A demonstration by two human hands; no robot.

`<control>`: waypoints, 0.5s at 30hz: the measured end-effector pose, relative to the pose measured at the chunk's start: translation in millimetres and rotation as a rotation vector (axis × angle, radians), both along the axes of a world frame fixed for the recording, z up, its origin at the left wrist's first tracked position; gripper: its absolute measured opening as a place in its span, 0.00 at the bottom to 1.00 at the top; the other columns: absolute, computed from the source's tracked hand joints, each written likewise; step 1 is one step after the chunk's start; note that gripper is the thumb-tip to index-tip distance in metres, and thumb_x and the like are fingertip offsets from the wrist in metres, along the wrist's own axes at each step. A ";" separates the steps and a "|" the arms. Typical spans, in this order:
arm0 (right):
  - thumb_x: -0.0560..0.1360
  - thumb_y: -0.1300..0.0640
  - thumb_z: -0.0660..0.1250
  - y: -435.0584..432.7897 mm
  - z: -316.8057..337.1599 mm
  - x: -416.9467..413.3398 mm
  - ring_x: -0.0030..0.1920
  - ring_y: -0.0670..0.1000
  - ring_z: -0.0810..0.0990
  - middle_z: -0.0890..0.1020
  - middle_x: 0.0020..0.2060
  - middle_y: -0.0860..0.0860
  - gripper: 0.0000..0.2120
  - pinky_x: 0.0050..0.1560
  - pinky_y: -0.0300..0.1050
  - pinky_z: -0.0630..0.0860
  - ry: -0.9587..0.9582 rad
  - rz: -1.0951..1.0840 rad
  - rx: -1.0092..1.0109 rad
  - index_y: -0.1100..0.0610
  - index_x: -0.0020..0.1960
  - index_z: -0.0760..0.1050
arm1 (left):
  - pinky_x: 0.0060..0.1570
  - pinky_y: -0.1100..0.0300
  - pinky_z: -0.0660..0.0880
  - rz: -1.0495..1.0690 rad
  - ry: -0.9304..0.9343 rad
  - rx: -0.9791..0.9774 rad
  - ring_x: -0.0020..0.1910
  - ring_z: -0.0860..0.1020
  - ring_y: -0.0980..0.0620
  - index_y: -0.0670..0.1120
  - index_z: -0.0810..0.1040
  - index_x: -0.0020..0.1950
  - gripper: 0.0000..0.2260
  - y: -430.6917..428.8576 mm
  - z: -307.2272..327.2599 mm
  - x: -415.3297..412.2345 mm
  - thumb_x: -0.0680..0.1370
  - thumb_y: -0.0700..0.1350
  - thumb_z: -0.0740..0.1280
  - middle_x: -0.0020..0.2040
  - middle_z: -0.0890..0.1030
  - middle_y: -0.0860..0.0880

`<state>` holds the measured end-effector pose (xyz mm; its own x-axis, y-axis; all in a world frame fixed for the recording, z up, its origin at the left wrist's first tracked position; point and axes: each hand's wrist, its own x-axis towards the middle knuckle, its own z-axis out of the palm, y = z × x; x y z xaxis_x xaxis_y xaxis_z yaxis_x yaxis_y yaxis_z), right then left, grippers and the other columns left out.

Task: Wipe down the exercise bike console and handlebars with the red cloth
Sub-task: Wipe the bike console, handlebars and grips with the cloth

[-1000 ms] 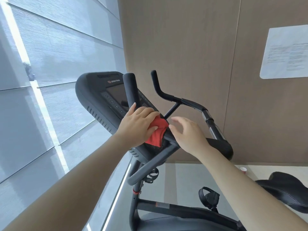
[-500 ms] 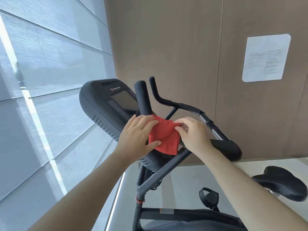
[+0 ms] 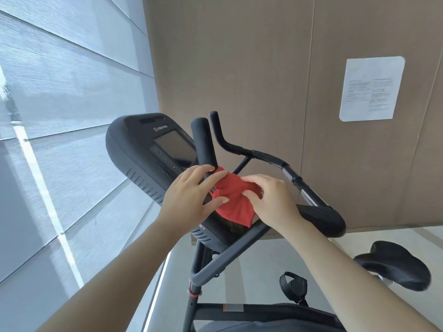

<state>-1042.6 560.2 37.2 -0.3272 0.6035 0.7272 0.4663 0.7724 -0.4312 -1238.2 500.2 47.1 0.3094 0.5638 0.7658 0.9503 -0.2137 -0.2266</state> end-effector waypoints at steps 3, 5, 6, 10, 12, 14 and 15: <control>0.73 0.61 0.65 -3.6 1.7 -6.2 0.61 0.47 0.75 0.77 0.61 0.48 0.20 0.63 0.40 0.71 -0.068 0.098 -0.007 0.55 0.66 0.73 | 0.54 0.48 0.77 0.015 0.000 0.022 0.56 0.77 0.44 0.48 0.77 0.63 0.23 1.6 -2.0 -1.4 0.75 0.60 0.61 0.58 0.78 0.47; 0.74 0.52 0.66 -5.9 0.3 -9.0 0.63 0.45 0.73 0.75 0.65 0.47 0.24 0.64 0.40 0.70 -0.084 0.139 -0.018 0.54 0.69 0.69 | 0.54 0.49 0.77 0.025 -0.022 0.042 0.56 0.77 0.44 0.49 0.78 0.62 0.21 3.2 -1.5 0.1 0.75 0.60 0.62 0.57 0.79 0.47; 0.73 0.49 0.67 -5.8 -0.3 -10.1 0.63 0.45 0.73 0.75 0.65 0.47 0.25 0.64 0.40 0.70 -0.074 0.136 -0.013 0.54 0.69 0.69 | 0.53 0.50 0.77 0.023 -0.028 0.051 0.56 0.77 0.44 0.49 0.78 0.62 0.21 3.6 -1.2 0.6 0.75 0.59 0.62 0.57 0.79 0.47; 0.72 0.50 0.70 -2.1 -0.5 -13.0 0.59 0.46 0.77 0.80 0.59 0.47 0.21 0.62 0.39 0.72 0.020 0.082 -0.003 0.54 0.63 0.75 | 0.53 0.55 0.75 -0.036 -0.074 0.044 0.57 0.75 0.48 0.50 0.77 0.63 0.19 -0.3 -3.1 -5.3 0.77 0.57 0.60 0.58 0.77 0.48; 0.71 0.51 0.71 0.4 0.1 -14.8 0.54 0.45 0.79 0.82 0.54 0.46 0.17 0.57 0.38 0.74 0.066 0.046 -0.016 0.53 0.59 0.78 | 0.54 0.59 0.72 -0.050 -0.158 0.030 0.58 0.74 0.50 0.50 0.76 0.64 0.19 -3.4 -0.1 -17.0 0.77 0.56 0.58 0.58 0.77 0.50; 0.72 0.51 0.70 1.6 3.4 -21.1 0.48 0.44 0.80 0.84 0.47 0.45 0.13 0.48 0.29 0.72 0.121 -0.010 -0.034 0.52 0.56 0.80 | 0.53 0.60 0.71 -0.024 -0.201 0.035 0.57 0.73 0.51 0.49 0.76 0.63 0.19 -2.5 6.3 -32.8 0.77 0.55 0.57 0.58 0.77 0.51; 0.72 0.51 0.69 2.6 6.3 -26.3 0.44 0.43 0.79 0.84 0.43 0.43 0.11 0.43 0.26 0.69 0.159 -0.032 -0.050 0.51 0.54 0.80 | 0.52 0.60 0.72 -0.005 -0.197 0.043 0.57 0.73 0.51 0.48 0.76 0.62 0.19 -0.3 9.6 -40.8 0.77 0.54 0.56 0.57 0.77 0.50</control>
